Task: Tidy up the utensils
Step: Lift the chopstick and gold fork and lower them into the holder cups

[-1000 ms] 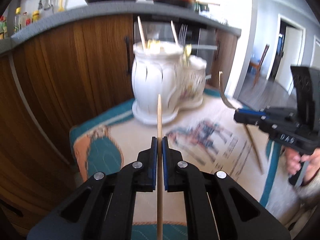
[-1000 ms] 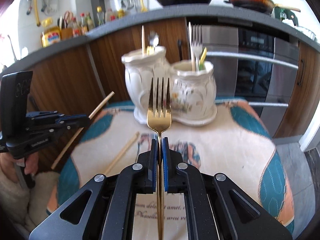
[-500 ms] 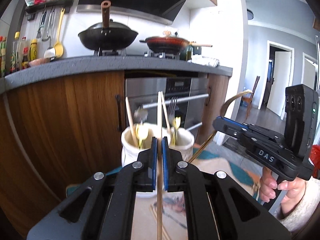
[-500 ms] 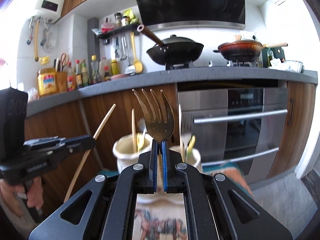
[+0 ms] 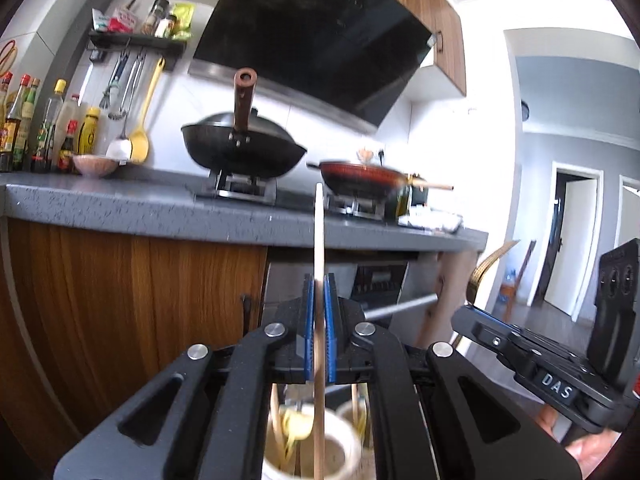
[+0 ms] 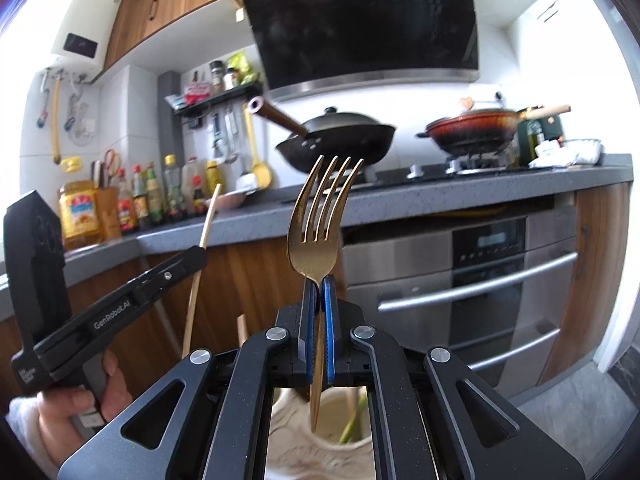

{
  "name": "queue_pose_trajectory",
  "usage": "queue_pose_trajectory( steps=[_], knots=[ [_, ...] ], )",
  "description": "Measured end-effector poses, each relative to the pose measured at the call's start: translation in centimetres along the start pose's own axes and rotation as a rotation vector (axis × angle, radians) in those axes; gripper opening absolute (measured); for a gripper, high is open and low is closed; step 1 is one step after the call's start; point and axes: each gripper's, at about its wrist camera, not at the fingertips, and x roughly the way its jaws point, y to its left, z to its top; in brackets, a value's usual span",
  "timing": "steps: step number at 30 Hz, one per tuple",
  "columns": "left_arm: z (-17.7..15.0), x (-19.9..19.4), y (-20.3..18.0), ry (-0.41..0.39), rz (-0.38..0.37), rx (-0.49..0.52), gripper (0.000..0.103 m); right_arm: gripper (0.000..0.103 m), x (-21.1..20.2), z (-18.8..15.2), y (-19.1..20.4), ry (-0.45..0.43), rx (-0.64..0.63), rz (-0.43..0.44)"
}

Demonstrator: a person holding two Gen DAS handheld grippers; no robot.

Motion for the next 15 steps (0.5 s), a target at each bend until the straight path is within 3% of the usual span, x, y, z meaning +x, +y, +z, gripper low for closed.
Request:
queue_pose_trajectory(
  steps=[6,15],
  knots=[
    [-2.3,1.9,-0.6,-0.014,0.046,0.066,0.005,0.005,1.2,-1.4,-1.0,0.013,0.012,-0.042],
    [-4.7,0.7,0.6,0.03,0.051,0.081,0.005,0.005,3.6,-4.9,-2.6,0.141,0.036,-0.062]
  ],
)
